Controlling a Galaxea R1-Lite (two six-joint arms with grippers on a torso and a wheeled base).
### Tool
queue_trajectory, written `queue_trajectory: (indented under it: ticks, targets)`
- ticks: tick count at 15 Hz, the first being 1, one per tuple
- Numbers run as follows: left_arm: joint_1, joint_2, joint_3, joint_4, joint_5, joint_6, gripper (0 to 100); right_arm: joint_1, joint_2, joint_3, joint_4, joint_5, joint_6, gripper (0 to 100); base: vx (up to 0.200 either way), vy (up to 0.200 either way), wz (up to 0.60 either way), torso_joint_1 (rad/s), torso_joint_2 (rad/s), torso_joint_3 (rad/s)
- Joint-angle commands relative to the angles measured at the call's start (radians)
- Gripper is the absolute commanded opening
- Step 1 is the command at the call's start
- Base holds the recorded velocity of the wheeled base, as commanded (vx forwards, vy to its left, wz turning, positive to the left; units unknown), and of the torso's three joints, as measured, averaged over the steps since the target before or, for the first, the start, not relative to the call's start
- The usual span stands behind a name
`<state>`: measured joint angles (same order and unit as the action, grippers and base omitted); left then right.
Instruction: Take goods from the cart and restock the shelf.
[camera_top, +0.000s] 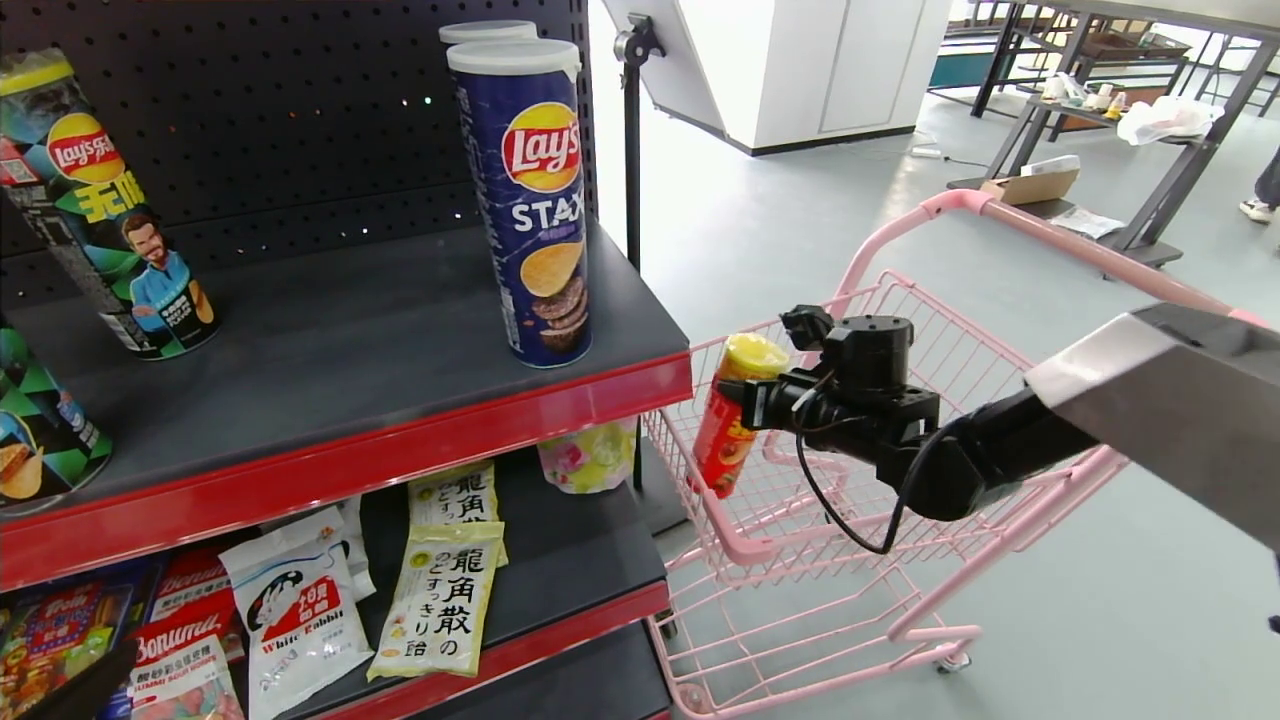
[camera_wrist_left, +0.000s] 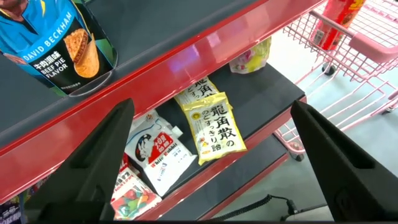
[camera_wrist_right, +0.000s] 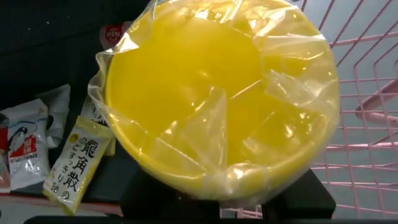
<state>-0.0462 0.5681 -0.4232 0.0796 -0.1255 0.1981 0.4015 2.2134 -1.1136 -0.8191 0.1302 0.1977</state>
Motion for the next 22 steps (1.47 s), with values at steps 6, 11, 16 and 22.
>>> queue_trajectory:
  ticks: [6,11,16,22]
  targets:
    - [0.000,-0.043,0.000,0.011,0.003,0.030,100,-0.090,-0.592,0.279,0.097,-0.011,-0.161,0,0.000,0.000,0.00,0.000,0.00,0.000]
    - [0.000,0.007,-0.002,-0.006,0.003,0.084,100,-0.067,-1.038,0.422,0.566,-0.044,-0.185,0,0.000,0.000,0.00,0.000,0.00,0.000]
    - [0.000,0.022,0.003,-0.006,0.017,0.100,100,-0.076,-1.098,0.475,0.566,-0.064,-0.234,0,-0.080,0.000,0.00,0.000,0.00,0.003]
    - [0.000,0.019,0.001,-0.007,0.015,0.106,100,-0.076,-1.103,0.477,0.566,-0.093,-0.234,0,-0.100,0.000,0.00,0.000,0.00,0.001]
